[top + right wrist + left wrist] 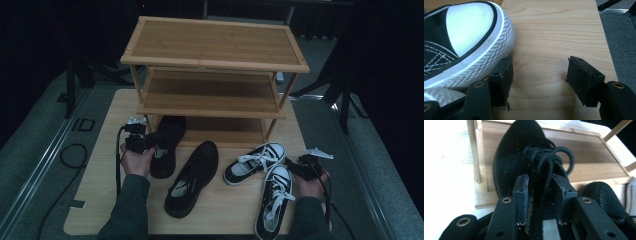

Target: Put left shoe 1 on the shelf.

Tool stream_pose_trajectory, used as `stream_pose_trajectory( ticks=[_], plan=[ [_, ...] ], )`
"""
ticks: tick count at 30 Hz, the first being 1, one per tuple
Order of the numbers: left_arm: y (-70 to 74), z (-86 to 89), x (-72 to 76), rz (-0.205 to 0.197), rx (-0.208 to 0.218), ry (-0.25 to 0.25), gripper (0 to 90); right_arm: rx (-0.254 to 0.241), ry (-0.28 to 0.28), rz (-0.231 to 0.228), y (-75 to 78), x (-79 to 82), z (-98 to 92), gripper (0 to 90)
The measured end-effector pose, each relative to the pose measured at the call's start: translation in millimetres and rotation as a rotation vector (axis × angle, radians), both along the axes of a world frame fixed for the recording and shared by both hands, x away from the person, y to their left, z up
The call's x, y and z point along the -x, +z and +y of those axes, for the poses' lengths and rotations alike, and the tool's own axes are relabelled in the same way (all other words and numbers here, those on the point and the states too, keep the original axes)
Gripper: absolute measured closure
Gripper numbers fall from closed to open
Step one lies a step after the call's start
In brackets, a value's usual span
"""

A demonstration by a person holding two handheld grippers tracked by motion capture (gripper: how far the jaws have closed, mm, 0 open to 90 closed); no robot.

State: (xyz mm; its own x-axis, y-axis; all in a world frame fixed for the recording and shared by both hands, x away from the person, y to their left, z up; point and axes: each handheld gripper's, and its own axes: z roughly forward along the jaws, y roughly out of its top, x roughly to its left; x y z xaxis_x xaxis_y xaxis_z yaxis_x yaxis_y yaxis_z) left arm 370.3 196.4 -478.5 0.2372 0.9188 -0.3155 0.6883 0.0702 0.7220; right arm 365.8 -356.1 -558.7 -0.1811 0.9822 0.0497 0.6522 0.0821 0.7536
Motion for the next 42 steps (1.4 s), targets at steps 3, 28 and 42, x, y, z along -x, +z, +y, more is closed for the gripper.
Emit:
stream_pose_trajectory(
  ticks=[3,28,42],
  plan=[
    [6.8,-2.1,8.9,-0.017,-0.03,-0.018,61.5,0.0,0.0,0.0,0.0,0.0,0.0,37.5],
    [20.8,28.0,84.6,-0.126,-0.032,-0.149,65.0,0.002,0.002,-0.001,-0.1,0.0,-0.2,37.5],
    [7.7,29.0,94.3,-0.075,-0.106,-0.136,60.8,0.002,0.002,-0.001,-0.1,0.0,-0.2,37.4]
  ],
)
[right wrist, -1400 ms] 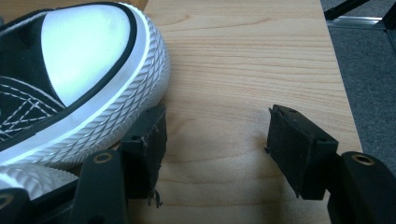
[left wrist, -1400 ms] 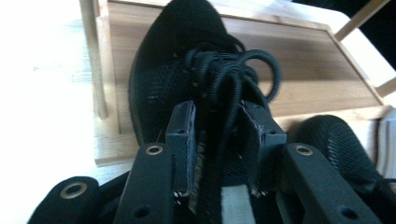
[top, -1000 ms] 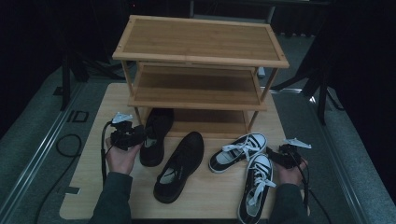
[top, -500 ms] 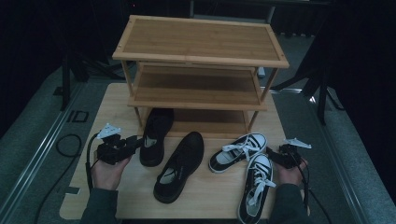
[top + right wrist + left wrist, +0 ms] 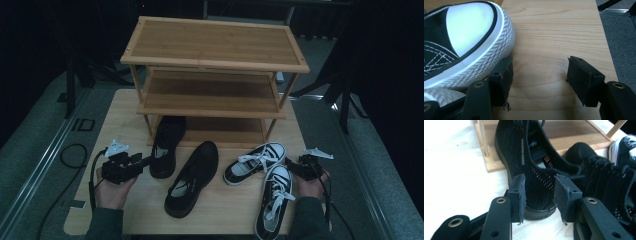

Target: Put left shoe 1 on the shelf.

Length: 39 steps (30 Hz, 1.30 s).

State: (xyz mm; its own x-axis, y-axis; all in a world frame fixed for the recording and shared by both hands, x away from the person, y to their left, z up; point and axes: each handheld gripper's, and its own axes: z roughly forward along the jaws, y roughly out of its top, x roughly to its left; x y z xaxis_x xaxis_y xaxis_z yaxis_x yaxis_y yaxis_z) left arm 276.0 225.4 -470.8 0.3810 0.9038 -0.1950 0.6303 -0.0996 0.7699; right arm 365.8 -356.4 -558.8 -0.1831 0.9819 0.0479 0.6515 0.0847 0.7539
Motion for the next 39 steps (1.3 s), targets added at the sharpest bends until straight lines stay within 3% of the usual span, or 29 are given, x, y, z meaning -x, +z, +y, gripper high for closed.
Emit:
stream_pose_trajectory(
  ticks=[3,8,13,17,23,26,28,29,30,39],
  plan=[
    [-3.6,0.1,1.1,0.013,-0.012,-0.003,60.8,0.0,0.0,0.0,0.0,0.0,0.0,37.4],
    [-17.0,-2.7,2.5,0.069,-0.061,-0.003,60.8,0.0,0.0,0.0,0.0,0.0,0.0,37.4],
    [-29.1,-5.6,2.3,0.116,-0.074,-0.028,60.6,0.0,0.0,0.0,0.0,0.0,0.0,37.4],
    [-32.4,-7.1,2.9,0.127,-0.074,-0.038,62.3,-0.001,0.001,0.0,0.0,-0.1,-0.1,37.3],
    [-41.8,-13.9,3.7,0.146,-0.078,-0.063,69.7,-0.001,0.001,-0.001,0.0,-0.2,-0.1,37.2],
    [-48.5,-21.0,3.6,0.173,-0.102,-0.095,78.4,-0.002,0.002,-0.001,0.0,-0.3,-0.1,37.2],
    [-50.1,-23.8,3.6,0.18,-0.116,-0.096,81.0,-0.002,0.002,0.0,0.0,-0.4,-0.1,37.1],
    [-51.8,-27.2,3.0,0.189,-0.144,-0.096,85.2,-0.002,0.003,-0.001,0.0,-0.4,-0.1,37.2],
    [-51.8,-27.2,3.0,0.189,-0.144,-0.096,89.5,-0.002,0.003,-0.001,0.0,-0.4,-0.1,37.2],
    [-61.8,-39.8,-1.4,0.243,-0.188,-0.116,89.5,-0.004,0.003,-0.001,0.0,-0.6,0.0,37.2]
  ],
)
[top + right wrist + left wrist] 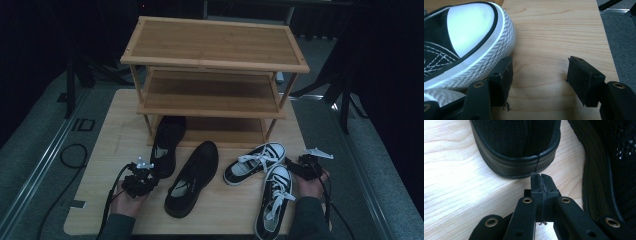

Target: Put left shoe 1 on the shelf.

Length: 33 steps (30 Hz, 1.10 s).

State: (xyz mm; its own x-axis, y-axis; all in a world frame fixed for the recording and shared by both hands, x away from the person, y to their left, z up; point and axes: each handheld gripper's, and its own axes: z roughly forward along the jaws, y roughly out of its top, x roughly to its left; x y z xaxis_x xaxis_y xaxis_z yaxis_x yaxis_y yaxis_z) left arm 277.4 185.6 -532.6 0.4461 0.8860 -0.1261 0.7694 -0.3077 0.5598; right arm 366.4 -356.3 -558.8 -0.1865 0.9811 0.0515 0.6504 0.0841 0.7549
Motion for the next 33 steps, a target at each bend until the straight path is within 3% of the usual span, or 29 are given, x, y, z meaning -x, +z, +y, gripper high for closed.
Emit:
stream_pose_trajectory(
  ticks=[19,27,29,33],
  plan=[
    [12.5,-8.4,-6.8,-0.041,0.006,-0.015,88.9,-0.002,0.002,0.0,0.0,-0.4,0.1,37.1],
    [15.7,-16.8,-19.5,-0.061,-0.021,-0.006,88.6,-0.003,0.002,0.0,0.0,-0.4,0.1,37.1],
    [16.5,-16.6,-23.5,-0.066,0.005,-0.015,88.8,-0.003,0.002,0.0,0.0,-0.4,0.1,37.1],
    [18.4,-20.3,-29.5,-0.086,-0.007,-0.031,88.8,-0.002,0.002,0.0,0.0,-0.4,0.1,37.1]
  ],
)
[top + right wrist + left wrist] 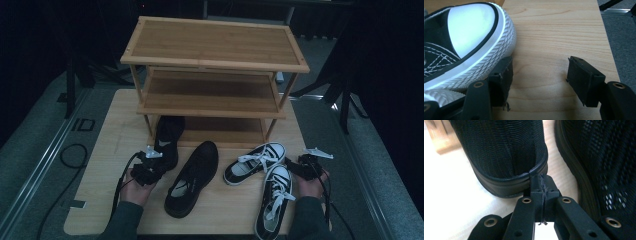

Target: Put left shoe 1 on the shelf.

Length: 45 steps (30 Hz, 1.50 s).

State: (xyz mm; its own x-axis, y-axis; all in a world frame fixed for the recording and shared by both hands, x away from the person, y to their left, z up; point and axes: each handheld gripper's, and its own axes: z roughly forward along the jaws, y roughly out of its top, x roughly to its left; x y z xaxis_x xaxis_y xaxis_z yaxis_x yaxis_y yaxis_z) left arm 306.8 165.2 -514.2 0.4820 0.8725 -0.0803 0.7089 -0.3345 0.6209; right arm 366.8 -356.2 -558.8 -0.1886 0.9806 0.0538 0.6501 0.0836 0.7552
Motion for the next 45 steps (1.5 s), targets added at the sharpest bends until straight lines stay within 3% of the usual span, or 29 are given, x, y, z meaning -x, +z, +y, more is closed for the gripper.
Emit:
stream_pose_trajectory(
  ticks=[7,12,19,24,45],
  plan=[
    [7.5,-4.5,-13.0,-0.023,-0.015,0.0,89.2,0.0,0.0,0.0,0.0,0.0,0.1,37.1],
    [12.2,-0.1,-23.1,-0.036,0.023,0.029,89.3,0.0,0.0,0.0,0.0,0.0,0.0,37.1],
    [13.7,-4.9,-42.0,-0.048,0.005,0.05,89.2,-0.003,-0.001,0.001,0.1,-0.1,0.3,37.0],
    [13.7,-8.7,-56.1,-0.043,0.009,0.024,89.2,-0.005,0.0,0.002,0.1,-0.3,0.3,37.0],
    [13.1,-12.3,-75.0,-0.046,-0.02,0.076,89.3,-0.006,0.0,0.002,0.1,-0.3,0.3,37.0]
  ],
)
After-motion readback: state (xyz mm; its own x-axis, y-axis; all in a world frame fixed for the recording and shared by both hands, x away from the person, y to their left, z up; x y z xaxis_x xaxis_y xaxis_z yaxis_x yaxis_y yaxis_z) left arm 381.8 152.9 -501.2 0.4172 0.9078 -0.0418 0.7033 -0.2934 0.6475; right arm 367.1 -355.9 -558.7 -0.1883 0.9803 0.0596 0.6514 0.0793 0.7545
